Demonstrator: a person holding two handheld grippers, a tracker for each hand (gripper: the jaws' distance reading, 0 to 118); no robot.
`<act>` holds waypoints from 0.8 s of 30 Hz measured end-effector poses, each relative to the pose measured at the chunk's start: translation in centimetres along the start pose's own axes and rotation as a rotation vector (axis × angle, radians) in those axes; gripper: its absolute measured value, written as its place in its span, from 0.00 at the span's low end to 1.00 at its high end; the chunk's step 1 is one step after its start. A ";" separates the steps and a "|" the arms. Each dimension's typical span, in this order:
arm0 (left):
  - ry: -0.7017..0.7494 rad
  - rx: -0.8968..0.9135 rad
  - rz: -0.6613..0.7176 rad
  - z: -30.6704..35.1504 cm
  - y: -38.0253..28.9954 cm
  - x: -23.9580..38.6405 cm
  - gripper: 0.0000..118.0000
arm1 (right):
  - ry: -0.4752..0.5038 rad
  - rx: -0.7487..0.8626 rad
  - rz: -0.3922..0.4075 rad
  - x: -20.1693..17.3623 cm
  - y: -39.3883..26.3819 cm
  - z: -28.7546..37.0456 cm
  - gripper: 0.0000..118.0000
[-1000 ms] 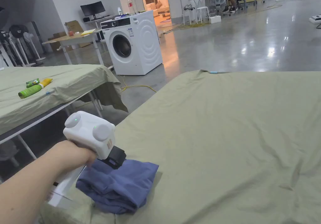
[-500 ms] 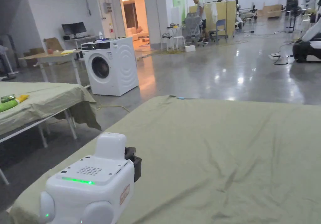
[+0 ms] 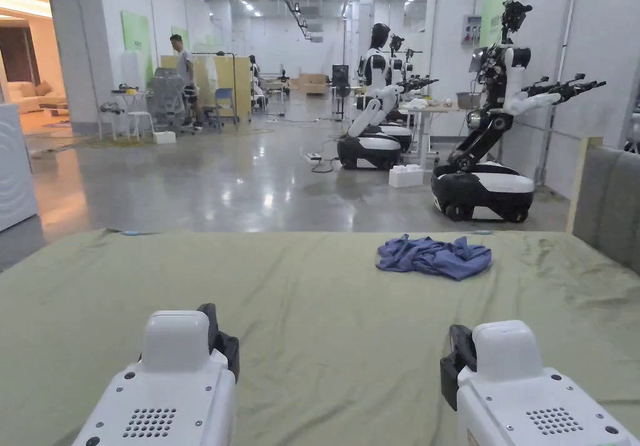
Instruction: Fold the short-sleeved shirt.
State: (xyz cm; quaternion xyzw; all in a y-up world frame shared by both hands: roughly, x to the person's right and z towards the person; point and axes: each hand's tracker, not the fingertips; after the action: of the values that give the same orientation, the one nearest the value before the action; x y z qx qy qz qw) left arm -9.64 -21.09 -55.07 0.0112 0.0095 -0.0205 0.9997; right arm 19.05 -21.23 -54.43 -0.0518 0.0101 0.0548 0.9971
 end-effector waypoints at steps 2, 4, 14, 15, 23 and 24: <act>0.011 0.004 -0.012 0.6 0.2 0.4 0.00 | -0.024 0.028 -0.007 0.4 0.1 0.9 0.02; 0.009 0.000 -0.012 0.7 0.5 0.2 0.00 | -0.035 0.035 -0.002 0.7 0.3 1.4 0.02; 0.008 0.013 -0.024 1.4 1.8 -0.6 0.01 | -0.066 0.045 -0.039 0.9 0.1 1.9 0.13; 0.010 0.014 -0.021 1.4 1.8 -0.6 0.13 | -0.070 0.047 -0.041 0.8 0.2 1.8 0.26; 0.020 0.045 -0.008 1.6 0.3 -1.1 1.00 | -0.127 0.069 -0.001 0.4 -0.6 1.8 1.00; 0.021 0.045 -0.013 1.5 -0.1 -1.1 1.00 | -0.129 0.072 -0.001 0.4 -0.6 1.8 1.00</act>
State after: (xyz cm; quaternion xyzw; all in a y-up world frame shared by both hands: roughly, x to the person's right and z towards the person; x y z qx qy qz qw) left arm -10.67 -21.13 -53.51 0.0338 0.0195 -0.0270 0.9989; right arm 19.56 -21.58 -52.58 -0.0124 -0.0521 0.0571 0.9969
